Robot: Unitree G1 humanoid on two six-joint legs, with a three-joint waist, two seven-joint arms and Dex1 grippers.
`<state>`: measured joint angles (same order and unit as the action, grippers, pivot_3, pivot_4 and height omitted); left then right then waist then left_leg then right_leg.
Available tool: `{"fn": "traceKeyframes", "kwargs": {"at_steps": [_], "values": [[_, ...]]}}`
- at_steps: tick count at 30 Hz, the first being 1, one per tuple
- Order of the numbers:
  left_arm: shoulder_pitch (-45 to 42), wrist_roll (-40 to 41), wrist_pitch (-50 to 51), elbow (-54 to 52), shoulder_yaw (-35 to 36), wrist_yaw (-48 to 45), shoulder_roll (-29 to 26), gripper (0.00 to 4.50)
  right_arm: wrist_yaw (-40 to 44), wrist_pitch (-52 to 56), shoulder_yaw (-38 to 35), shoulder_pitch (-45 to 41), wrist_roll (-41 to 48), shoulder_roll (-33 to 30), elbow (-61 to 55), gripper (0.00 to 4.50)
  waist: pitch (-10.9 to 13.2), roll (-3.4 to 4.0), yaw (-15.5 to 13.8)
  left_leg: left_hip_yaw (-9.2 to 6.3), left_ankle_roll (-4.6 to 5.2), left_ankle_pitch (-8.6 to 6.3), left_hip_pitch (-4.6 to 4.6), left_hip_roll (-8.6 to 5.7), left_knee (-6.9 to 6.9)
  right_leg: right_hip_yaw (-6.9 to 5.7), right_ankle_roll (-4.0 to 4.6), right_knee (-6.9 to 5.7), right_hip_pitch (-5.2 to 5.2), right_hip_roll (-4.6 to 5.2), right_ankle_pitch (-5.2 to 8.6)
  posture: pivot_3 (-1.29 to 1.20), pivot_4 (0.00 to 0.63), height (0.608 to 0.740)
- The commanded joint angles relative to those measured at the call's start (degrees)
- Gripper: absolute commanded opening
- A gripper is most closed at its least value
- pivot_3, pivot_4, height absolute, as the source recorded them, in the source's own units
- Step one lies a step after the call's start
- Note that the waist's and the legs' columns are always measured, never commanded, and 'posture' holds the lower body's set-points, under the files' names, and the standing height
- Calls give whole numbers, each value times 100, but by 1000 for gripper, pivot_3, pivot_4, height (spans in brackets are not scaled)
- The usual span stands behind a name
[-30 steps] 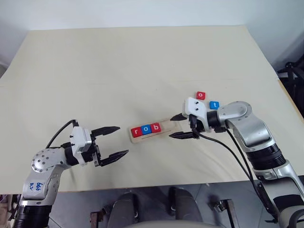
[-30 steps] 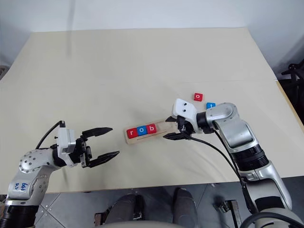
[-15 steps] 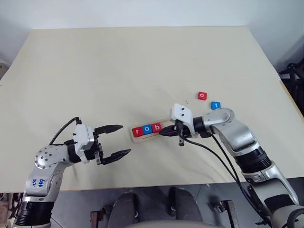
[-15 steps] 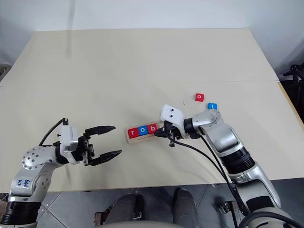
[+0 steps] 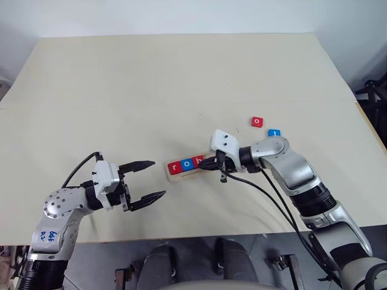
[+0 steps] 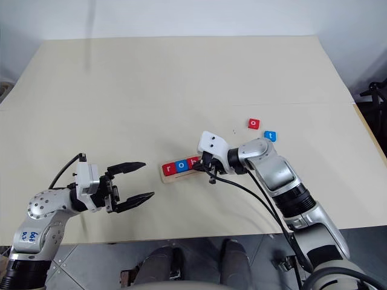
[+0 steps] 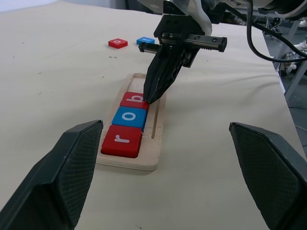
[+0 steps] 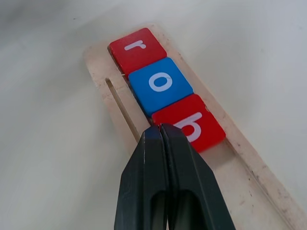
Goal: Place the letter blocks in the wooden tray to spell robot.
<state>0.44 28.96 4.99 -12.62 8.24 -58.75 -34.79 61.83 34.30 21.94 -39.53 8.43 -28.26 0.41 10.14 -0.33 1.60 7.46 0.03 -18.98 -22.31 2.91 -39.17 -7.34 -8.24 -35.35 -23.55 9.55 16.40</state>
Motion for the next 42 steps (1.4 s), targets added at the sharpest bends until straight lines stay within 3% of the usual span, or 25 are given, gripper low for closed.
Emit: {"fn": "traceKeyframes", "kwargs": {"at_steps": [1,7,19,42], "values": [[24,80,-21,-207,89,24,-23,4500,225,84,-327,-84,363,-80,-298,44,0,0,-1,0,0,0,0,0,0,0,0,0,0,0,0,0,150,740],[-20,69,-24,-154,99,17,-33,4500,312,-685,-584,-536,211,-210,789,44,0,0,5,0,0,0,1,0,0,0,0,0,0,0,0,0,150,740],[-64,17,-42,-140,101,92,-21,4500,404,-2543,-311,-1430,-581,570,3335,44,0,0,40,6,-2,1,1,0,3,1,0,-1,-3,0,0,0,150,740],[-196,-1,-89,-26,54,94,-21,4500,644,-2496,-700,-934,-461,445,2571,44,0,1,16,4,-2,1,1,1,2,1,0,-3,-2,0,0,0,150,740]]}}
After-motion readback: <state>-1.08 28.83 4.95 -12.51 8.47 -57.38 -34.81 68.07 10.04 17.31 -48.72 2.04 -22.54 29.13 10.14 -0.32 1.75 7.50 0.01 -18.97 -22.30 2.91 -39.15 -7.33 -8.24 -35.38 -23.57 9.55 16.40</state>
